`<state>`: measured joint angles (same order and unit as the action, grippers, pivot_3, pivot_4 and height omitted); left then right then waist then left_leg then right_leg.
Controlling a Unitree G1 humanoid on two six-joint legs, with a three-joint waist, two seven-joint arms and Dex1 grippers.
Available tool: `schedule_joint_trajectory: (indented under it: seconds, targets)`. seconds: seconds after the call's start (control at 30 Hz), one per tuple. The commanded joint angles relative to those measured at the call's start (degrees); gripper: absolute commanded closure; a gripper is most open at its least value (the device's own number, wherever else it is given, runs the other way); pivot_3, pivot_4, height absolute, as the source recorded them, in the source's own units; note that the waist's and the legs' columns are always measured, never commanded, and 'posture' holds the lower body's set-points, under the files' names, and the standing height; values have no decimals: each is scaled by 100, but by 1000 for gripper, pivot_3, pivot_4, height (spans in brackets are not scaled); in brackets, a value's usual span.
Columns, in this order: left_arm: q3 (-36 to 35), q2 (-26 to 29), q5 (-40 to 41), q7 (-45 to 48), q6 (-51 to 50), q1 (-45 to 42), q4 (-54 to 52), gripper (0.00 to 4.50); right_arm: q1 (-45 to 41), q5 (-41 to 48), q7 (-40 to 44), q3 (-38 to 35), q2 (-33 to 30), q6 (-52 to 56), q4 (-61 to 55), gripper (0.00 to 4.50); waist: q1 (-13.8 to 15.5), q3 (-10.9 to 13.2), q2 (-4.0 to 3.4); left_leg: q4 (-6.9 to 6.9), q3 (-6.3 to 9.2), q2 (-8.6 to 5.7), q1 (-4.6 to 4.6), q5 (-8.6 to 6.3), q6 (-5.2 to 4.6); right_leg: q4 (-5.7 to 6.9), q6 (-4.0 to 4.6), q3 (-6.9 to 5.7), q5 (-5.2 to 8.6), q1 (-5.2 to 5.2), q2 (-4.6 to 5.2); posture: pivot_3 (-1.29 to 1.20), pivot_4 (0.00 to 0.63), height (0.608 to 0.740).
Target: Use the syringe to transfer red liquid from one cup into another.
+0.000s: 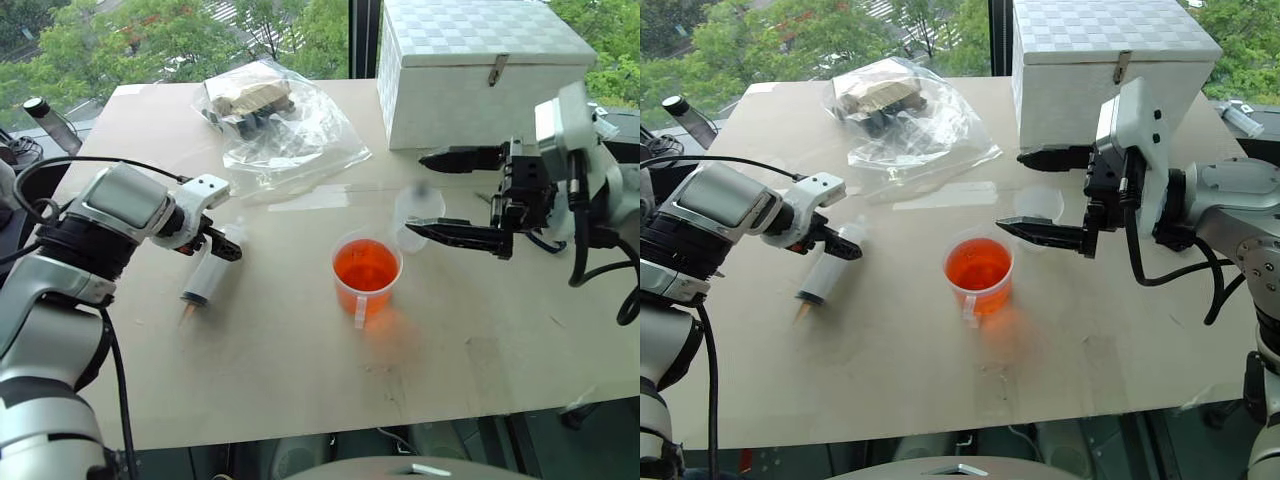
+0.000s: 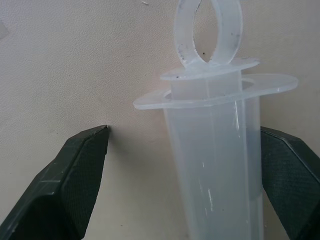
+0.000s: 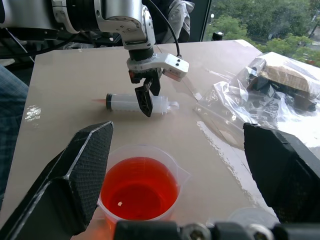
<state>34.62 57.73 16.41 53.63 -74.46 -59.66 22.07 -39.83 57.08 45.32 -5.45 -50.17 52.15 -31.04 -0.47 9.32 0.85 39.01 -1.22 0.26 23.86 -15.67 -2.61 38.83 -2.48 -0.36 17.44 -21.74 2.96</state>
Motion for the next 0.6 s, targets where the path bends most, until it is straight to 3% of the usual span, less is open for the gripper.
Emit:
schedule_joint_trajectory:
  seconds: [0.03,0.13,0.3,0.47,0.6]
  targets:
    - [54,12,-269,220,50,-135,40,0,-47,153,47,-235,-82,-18,-151,75,-2,0,0,1,0,0,0,0,0,0,0,0,0,0,0,0,150,740]
    - [0,-40,-379,308,17,-137,70,822,-56,155,71,-231,-104,-33,-131,0,-3,0,0,1,0,0,0,0,0,0,0,1,0,0,1,0,150,740]
    - [-117,-108,-443,420,-158,-148,19,3107,-33,174,107,-235,-133,-51,-115,0,-1,0,0,2,0,0,1,-1,-1,1,0,1,0,0,2,0,150,740]
    - [-367,-95,-416,436,-168,-148,-173,3127,-19,137,180,-227,-168,-88,-76,0,-2,0,1,4,2,0,3,-1,-1,1,0,0,0,0,3,0,150,740]
    - [-1285,-276,-153,323,19,-448,-430,3127,-16,209,192,-299,-184,-58,-25,0,9,3,7,10,7,0,8,-1,-1,1,0,-5,0,0,5,0,150,740]
